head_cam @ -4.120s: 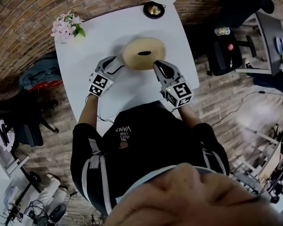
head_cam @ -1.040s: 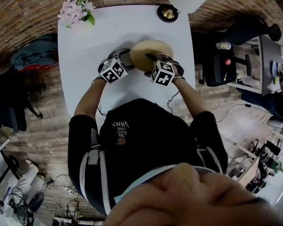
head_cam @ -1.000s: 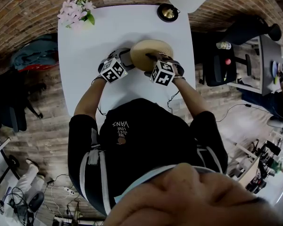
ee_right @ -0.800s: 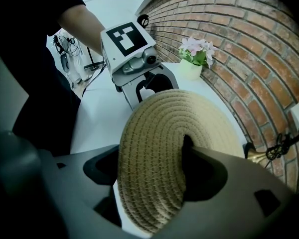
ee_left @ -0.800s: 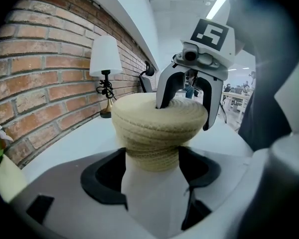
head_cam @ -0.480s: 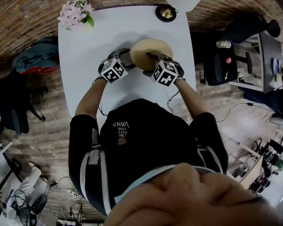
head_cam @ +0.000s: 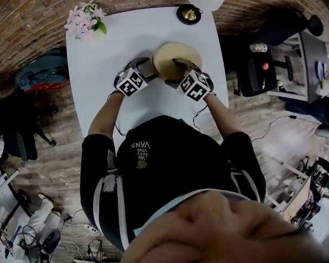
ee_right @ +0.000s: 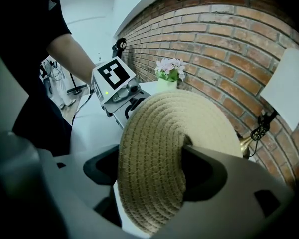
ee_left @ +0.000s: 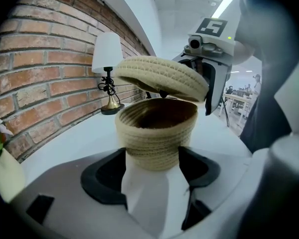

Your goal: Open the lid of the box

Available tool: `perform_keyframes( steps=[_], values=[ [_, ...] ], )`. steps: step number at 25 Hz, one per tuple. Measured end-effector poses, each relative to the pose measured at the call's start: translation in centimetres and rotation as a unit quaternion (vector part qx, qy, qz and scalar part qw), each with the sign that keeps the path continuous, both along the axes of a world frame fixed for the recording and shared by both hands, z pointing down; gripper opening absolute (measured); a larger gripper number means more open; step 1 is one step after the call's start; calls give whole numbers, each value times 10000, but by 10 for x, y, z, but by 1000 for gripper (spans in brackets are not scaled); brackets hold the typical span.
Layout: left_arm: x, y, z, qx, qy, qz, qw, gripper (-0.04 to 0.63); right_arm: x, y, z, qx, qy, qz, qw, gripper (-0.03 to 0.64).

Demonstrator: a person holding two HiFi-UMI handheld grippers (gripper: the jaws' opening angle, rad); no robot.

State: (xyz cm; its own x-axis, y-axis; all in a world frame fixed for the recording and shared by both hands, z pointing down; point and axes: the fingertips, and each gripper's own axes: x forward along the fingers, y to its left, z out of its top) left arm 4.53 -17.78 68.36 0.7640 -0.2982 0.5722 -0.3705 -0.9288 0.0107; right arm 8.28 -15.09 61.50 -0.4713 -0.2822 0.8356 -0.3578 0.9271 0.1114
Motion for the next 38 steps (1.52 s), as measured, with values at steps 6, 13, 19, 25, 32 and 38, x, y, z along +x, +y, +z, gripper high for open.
perform_keyframes(
  steps=[6, 13, 19, 25, 32, 38],
  values=[
    [-1, 2, -3, -145, 95, -37, 9998, 337, 3, -1, -10, 125, -281, 276, 9991, 344],
    [-13, 3, -25, -264, 381, -397, 9981, 337, 8, 2, -22, 107, -866, 883, 9923, 344],
    [-27, 1, -52, -116, 788, -782, 9938, 337, 14, 1, -37, 191, -1354, 1434, 9802, 344],
    [-41, 6, -76, -23, 1097, -984, 9891, 337, 21, 4, -44, 249, -1757, 1983, 9639, 344],
    [-50, 15, -102, 128, 1425, -1096, 9836, 336, 36, 11, -51, 236, -2327, 2694, 9342, 342],
    [-61, 24, -117, 193, 1614, -1198, 9794, 329, 45, 22, -53, 217, -2609, 3138, 9127, 342]
  ],
)
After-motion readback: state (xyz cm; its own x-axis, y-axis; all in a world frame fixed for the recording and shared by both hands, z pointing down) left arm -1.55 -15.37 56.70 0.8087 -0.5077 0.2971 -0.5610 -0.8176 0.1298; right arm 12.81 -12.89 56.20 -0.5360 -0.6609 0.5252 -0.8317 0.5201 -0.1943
